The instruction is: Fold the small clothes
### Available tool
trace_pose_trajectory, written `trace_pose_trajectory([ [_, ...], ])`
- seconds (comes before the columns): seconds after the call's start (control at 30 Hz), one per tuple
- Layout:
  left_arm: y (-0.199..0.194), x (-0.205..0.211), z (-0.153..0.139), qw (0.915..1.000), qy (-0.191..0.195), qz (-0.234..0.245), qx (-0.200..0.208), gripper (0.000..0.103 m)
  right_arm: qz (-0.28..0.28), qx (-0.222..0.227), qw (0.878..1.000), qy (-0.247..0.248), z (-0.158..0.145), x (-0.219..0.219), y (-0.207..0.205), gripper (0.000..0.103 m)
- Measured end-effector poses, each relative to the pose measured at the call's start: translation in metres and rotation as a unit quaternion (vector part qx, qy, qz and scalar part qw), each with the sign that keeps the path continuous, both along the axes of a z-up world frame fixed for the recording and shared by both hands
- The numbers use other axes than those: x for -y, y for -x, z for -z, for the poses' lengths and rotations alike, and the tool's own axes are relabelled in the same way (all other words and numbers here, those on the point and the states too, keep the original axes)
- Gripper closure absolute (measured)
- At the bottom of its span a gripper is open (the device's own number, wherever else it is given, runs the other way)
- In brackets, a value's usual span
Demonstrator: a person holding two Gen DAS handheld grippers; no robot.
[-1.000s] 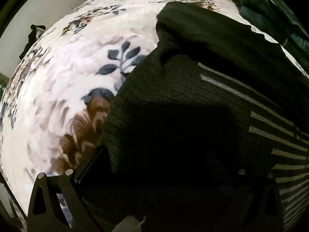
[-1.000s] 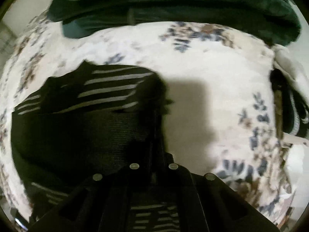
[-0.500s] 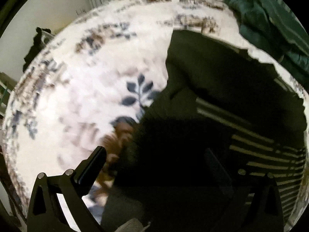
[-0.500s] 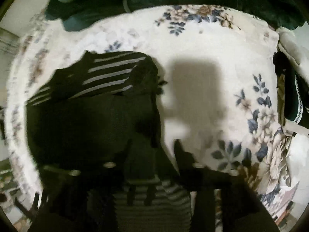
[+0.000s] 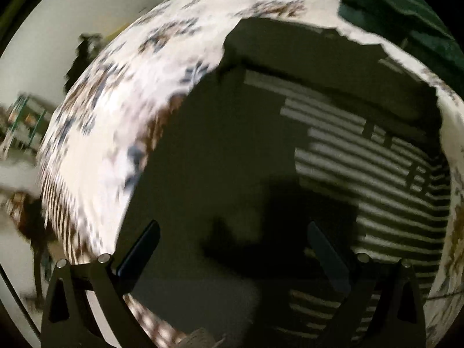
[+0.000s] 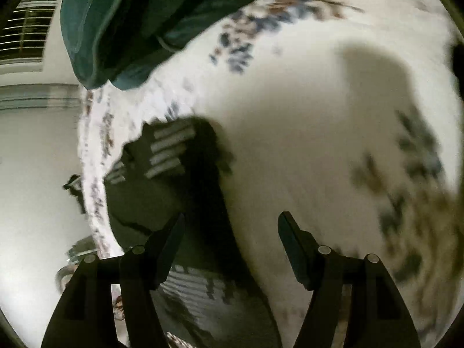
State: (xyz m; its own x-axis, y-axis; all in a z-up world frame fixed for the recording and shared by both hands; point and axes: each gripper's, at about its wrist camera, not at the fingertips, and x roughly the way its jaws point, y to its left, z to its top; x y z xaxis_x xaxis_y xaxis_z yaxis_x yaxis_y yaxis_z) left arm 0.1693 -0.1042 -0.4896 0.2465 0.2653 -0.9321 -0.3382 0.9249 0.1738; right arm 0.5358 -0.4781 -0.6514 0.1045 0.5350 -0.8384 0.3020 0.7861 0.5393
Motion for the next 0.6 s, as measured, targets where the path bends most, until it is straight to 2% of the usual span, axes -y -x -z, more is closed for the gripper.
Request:
trace_pose_trajectory([
  [0.13, 0.012, 0.011, 0.02, 0.9973, 0.017, -0.067, -0.022, 0.0, -0.018, -0.011, 0.998, -0.059, 0.045, -0.019, -0.056, 0.034],
  [0.2, 0.015, 0.017, 0.024, 0.9965, 0.011, -0.078, -0.027, 0.0, -0.042, -0.032, 0.996, -0.078, 0.067, -0.037, -0.074, 0.035],
  [0.23, 0.016, 0.02, 0.026, 0.9964, 0.006, -0.08, -0.029, 0.0, -0.051, -0.039, 0.995, -0.081, 0.078, -0.045, -0.079, 0.042],
  [0.27, 0.016, 0.024, 0.027, 0.9963, 0.003, -0.08, -0.033, 0.0, -0.059, -0.036, 0.994, -0.086, 0.084, -0.052, -0.083, 0.089],
  [0.3, 0.017, 0.027, 0.029, 0.9963, 0.003, -0.078, -0.037, 0.0, -0.091, -0.041, 0.993, -0.067, 0.089, -0.065, -0.085, 0.095],
  [0.37, 0.019, 0.035, 0.031, 0.9966, 0.006, -0.07, -0.043, 0.0, -0.129, -0.012, 0.992, -0.007, 0.081, -0.076, -0.085, 0.096],
  [0.4, 0.02, 0.039, 0.031, 0.9969, 0.008, -0.064, -0.044, 0.0, -0.138, 0.011, 0.989, 0.046, 0.072, -0.072, -0.087, 0.097],
  [0.43, 0.022, 0.045, 0.03, 0.9973, 0.011, -0.056, -0.045, 0.0, -0.136, 0.02, 0.988, 0.068, 0.069, -0.064, -0.089, 0.097],
  [0.47, 0.024, 0.05, 0.029, 0.9977, 0.013, -0.049, -0.045, 0.0, -0.126, 0.022, 0.989, 0.08, 0.071, -0.053, -0.092, 0.097],
  [0.5, 0.027, 0.057, 0.027, 0.998, 0.018, -0.041, -0.044, 0.0, -0.122, 0.005, 0.989, 0.079, 0.08, -0.046, -0.094, 0.097],
  [0.6, 0.034, 0.077, 0.026, 0.9978, 0.035, -0.013, -0.054, 0.0, -0.142, -0.003, 0.986, 0.083, 0.084, -0.054, -0.09, 0.095],
])
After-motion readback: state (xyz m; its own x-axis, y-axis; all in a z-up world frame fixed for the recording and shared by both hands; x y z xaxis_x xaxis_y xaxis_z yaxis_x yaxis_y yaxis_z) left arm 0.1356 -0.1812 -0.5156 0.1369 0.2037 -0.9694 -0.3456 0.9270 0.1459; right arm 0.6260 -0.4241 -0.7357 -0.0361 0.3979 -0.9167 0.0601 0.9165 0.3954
